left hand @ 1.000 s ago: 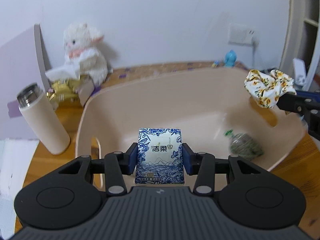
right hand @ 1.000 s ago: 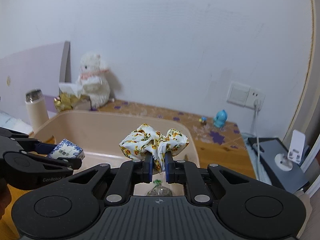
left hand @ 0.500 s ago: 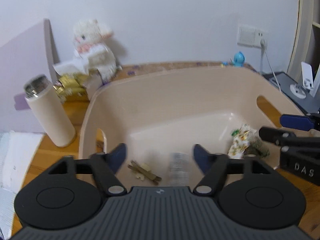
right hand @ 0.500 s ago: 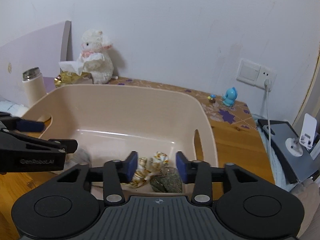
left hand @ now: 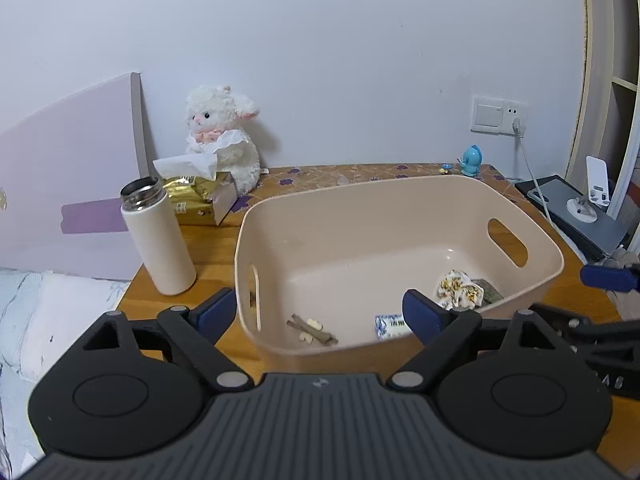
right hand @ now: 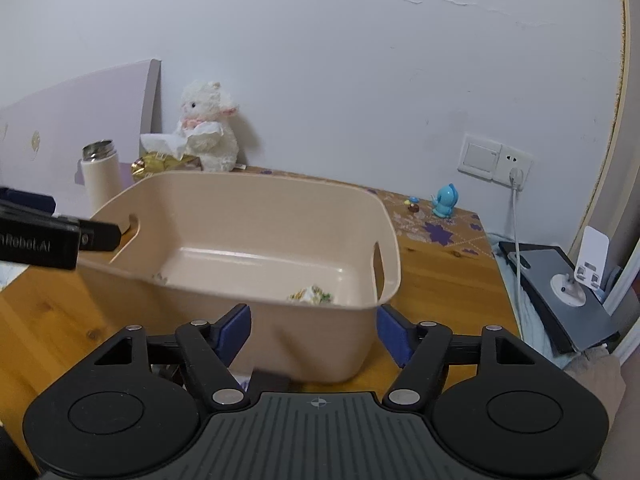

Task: Organize objects
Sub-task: 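Grasp the dark battery box with the left tool while the right tool grasps the orange sock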

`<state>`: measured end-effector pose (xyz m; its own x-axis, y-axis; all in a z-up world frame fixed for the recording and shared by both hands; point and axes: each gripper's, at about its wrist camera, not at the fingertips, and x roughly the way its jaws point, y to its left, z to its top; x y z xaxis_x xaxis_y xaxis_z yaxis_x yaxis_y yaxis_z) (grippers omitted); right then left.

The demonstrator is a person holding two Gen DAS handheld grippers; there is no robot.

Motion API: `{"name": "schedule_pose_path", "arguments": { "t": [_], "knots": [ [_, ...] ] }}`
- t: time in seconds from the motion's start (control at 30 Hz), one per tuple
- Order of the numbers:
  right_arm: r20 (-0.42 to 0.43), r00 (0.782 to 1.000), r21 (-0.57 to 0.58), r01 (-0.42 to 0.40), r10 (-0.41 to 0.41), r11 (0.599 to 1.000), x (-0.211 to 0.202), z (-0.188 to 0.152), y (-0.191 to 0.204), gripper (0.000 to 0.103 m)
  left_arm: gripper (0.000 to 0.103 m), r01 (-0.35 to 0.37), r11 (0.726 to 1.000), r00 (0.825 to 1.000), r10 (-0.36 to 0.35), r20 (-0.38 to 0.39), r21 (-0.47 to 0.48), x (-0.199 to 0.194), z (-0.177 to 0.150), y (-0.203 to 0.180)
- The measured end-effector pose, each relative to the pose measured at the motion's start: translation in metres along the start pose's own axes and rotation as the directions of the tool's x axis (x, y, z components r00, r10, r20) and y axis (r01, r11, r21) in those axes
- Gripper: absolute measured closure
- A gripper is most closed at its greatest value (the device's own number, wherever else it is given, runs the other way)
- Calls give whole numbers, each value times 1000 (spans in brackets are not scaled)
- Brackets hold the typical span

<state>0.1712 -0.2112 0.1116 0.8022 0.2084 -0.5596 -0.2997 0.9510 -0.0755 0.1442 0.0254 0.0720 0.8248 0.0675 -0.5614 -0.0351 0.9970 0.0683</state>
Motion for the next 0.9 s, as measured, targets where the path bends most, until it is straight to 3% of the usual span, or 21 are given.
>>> {"name": "schedule_pose_path", "arguments": {
  "t": [0.4, 0.9],
  "knots": [
    [-86, 995, 54, -42, 46, 998, -2, -39, 12, 28, 12, 8, 1000, 997, -6, -76, 19, -3, -36, -3],
    [-207, 975, 102, -64, 85, 993, 39, -70, 20, 26, 12, 74, 996, 971, -82, -223, -44, 56, -78, -4]
  ]
}}
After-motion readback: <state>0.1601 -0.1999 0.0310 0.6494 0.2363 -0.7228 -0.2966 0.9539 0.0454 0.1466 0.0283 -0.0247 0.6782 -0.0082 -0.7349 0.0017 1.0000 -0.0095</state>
